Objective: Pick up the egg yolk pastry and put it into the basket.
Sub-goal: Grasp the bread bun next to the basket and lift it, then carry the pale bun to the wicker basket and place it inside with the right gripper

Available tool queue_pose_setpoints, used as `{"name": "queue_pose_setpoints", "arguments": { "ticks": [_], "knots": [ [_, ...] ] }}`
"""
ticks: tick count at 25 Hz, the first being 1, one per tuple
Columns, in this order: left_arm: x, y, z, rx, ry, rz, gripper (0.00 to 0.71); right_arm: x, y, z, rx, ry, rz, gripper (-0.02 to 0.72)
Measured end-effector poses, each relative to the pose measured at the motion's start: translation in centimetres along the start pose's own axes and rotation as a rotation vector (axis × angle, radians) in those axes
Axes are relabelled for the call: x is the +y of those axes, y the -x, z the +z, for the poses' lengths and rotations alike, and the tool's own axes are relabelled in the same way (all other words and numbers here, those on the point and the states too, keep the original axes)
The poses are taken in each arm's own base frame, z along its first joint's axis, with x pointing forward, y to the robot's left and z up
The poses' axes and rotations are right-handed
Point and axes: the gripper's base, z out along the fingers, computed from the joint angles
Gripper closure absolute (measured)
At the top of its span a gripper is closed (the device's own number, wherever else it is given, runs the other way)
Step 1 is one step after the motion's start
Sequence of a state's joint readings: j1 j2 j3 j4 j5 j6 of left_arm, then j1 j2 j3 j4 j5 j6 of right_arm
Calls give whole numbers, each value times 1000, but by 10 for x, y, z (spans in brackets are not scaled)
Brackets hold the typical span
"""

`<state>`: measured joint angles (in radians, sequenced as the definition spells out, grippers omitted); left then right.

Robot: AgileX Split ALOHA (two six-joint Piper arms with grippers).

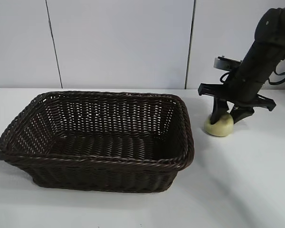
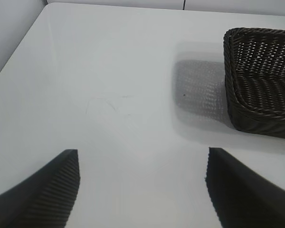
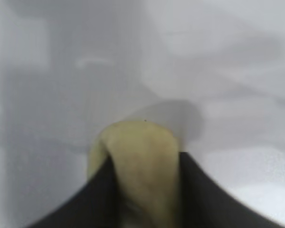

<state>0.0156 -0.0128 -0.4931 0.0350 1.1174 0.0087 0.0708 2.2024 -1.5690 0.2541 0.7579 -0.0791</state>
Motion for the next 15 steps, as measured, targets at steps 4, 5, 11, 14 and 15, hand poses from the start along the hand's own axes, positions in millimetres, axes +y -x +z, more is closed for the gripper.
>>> {"name": "queue_pose_setpoints", "arguments": {
  "ticks": [4, 5, 11, 14, 15],
  "knots": [
    [0, 0, 0, -2, 0, 0, 170, 6, 11, -15, 35, 15, -17, 657],
    [0, 0, 0, -2, 0, 0, 170, 8, 15, -21, 42, 20, -24, 661],
    [0, 0, 0, -2, 0, 0, 170, 22, 35, -61, 74, 81, -45, 665],
    [0, 0, 0, -2, 0, 0, 170, 37, 39, -76, 80, 111, -87, 668],
    [0, 0, 0, -2, 0, 0, 170, 44, 41, -79, 73, 117, -111, 669]
  ]
}}
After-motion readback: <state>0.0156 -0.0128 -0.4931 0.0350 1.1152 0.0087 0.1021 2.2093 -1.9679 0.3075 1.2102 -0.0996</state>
